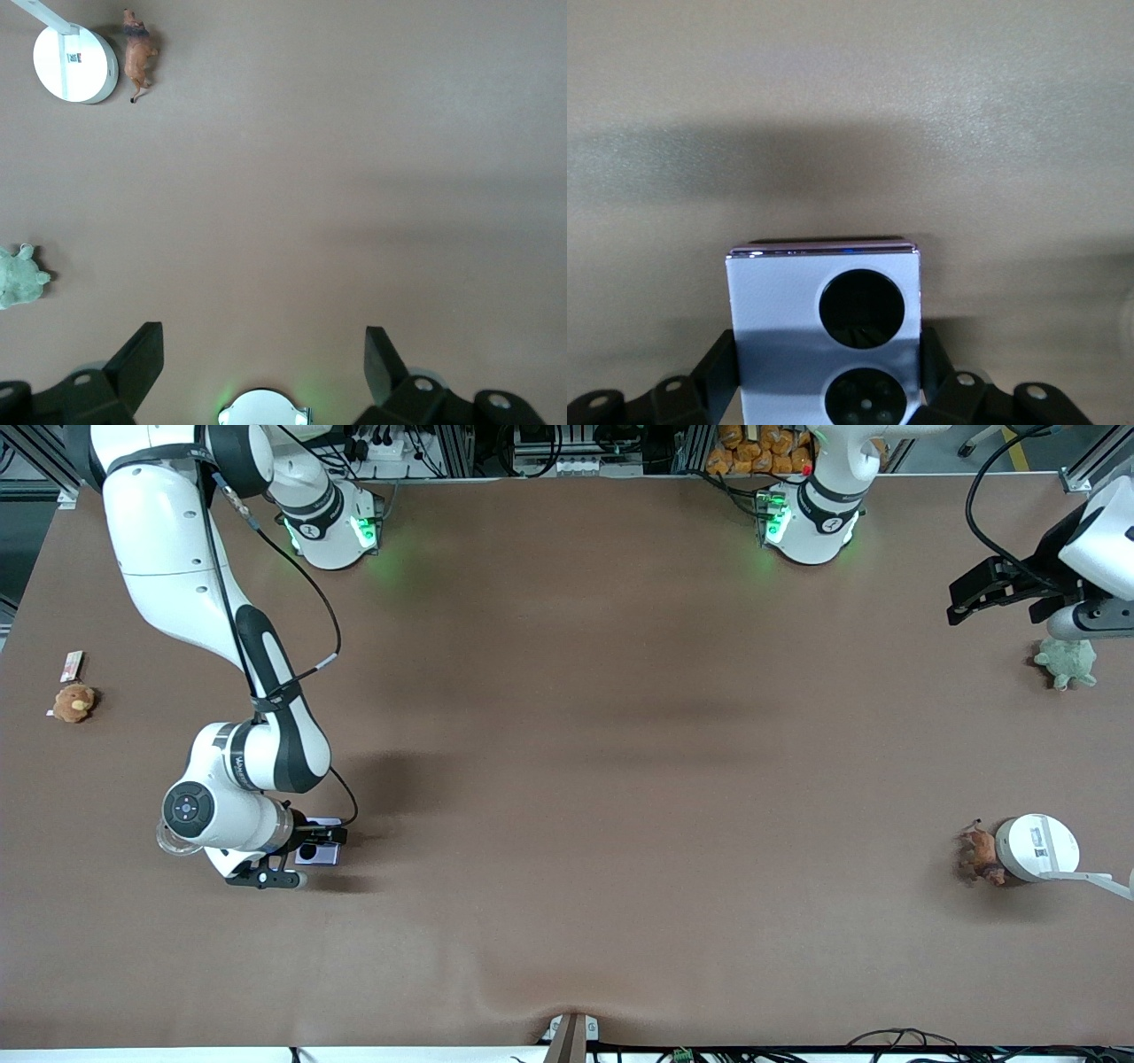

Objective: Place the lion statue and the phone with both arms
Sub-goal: 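Carry the phone toward the glass cup and lower it with the right gripper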

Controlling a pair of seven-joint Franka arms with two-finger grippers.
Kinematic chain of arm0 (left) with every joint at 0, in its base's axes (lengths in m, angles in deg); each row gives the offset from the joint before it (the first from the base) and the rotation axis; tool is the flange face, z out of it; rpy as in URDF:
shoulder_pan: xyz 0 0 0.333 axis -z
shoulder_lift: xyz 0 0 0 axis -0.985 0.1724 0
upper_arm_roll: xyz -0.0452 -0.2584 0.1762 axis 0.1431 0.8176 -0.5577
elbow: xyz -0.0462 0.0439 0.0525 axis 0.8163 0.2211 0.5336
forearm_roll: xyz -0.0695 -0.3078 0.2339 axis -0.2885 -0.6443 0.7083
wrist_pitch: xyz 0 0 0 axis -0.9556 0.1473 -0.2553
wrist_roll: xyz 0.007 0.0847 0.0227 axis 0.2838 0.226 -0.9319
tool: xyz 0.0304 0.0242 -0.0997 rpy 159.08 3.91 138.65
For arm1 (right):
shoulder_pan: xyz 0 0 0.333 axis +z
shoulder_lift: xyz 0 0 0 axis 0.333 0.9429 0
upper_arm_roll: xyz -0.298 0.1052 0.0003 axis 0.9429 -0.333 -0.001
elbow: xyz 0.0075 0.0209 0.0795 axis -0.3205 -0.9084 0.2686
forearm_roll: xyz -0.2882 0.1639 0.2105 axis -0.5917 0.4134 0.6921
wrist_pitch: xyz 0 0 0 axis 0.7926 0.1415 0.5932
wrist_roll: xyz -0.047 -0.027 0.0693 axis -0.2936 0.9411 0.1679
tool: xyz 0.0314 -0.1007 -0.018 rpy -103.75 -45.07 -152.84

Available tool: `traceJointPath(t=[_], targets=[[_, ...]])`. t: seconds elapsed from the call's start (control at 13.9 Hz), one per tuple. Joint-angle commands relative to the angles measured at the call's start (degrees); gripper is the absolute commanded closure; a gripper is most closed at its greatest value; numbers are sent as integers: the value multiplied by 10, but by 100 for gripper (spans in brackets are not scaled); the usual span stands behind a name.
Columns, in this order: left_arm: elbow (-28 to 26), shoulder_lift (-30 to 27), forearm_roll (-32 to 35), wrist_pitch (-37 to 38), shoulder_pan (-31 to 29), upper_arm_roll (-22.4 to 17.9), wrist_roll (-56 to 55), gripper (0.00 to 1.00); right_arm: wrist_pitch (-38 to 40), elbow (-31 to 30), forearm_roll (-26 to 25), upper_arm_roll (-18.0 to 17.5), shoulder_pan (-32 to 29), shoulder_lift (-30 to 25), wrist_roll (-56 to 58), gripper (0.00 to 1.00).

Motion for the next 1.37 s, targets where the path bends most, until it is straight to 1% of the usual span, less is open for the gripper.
traceJointPath(t=[0.0, 0.43, 0.5, 0.65, 0.86, 1.08, 1.22, 1.3], targets=[[14, 4, -7, -3, -6, 2, 6, 0, 1, -6, 9, -11, -10, -6, 12, 0], [17, 5, -3, -3, -4, 5, 6, 0, 5, 1, 9, -10, -3, -13, 13, 0], [19, 4, -4, -3, -4, 5, 6, 0, 12, 5, 8, -10, -3, -15, 14, 0], [20, 3, -4, 0, -5, 2, 4, 0, 54, 31, 3, -9, -3, -17, 14, 0], [21, 4, -7, 0, -6, 2, 7, 0, 143, 99, 1, -9, -8, -18, 13, 0], [21, 3, -5, 0, -4, 5, 7, 0, 250, 195, 1, -6, -10, -22, 8, 0], [21, 4, -5, 0, -5, 5, 7, 0, 293, 252, 3, -9, -32, -22, 13, 0], [21, 4, -5, 0, -4, 5, 7, 0, 313, 270, 0, -5, -30, -28, 13, 0]])
